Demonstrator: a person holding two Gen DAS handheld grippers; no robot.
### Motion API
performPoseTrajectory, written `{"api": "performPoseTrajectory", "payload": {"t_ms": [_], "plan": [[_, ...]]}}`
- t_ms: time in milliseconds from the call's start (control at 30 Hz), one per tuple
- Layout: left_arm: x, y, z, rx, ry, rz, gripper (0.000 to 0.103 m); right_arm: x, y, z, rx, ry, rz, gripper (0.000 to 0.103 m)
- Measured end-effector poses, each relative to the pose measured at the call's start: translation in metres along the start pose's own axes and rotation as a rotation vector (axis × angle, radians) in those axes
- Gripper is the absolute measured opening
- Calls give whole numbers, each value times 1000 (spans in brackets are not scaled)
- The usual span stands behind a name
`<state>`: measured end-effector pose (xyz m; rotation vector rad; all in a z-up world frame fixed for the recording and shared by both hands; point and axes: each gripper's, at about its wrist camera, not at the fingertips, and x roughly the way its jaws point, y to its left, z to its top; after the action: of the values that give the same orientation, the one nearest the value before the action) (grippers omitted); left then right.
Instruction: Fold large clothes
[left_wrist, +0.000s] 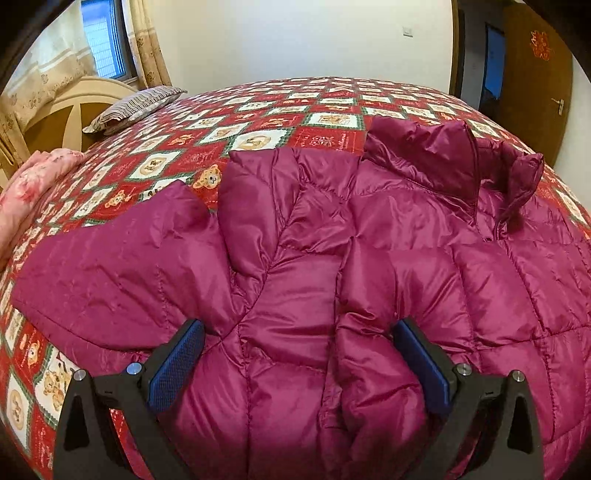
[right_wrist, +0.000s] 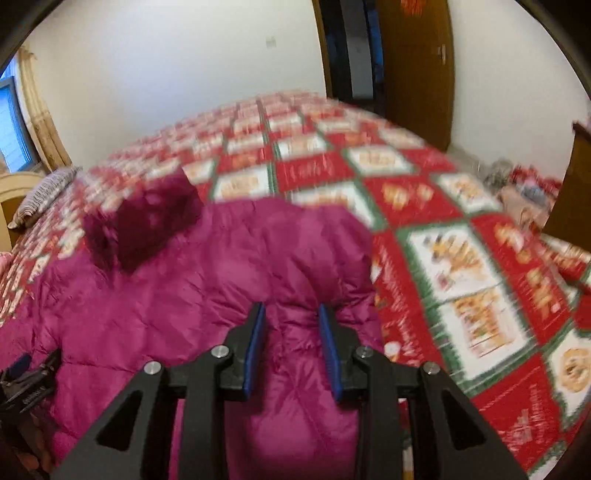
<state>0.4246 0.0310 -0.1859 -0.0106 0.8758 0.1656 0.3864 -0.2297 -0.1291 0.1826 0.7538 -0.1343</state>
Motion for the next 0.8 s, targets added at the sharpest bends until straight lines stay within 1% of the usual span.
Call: {"api": "performPoseTrajectory", "payload": {"t_ms": [67,133,200,233,300,500,600,667,800], "plan": [[0,0,-1,-4,3,-7,102,-11,4,0,-11,-23,-2,33],[0,1,-1,-6,3,-9,102,-13,10,-4,-27,3,12,33],[-1,1,-1,-5,2,-7,102,-5,12,-12,-30,43,14,33],[-1,1,-1,-5,2,-8,102,2,11,-17,-27,60,1,33],[-1,2,-1,-7,1,-12,102,16,11,-27,-35,74,-8,34],[-1,2,-1,-5,1,-9,102,16,23,-33,-105,58,-77,36],[-1,2,-1,-7,1,-11,102,16,23,-34,-110,53,-80,37],[-1,2,-1,-6,1,-11,102,16,23,-34,-113,51,-73,41],[0,2,-2,-10,2,-16,102,16,26,-35,-125,48,-79,42]]}}
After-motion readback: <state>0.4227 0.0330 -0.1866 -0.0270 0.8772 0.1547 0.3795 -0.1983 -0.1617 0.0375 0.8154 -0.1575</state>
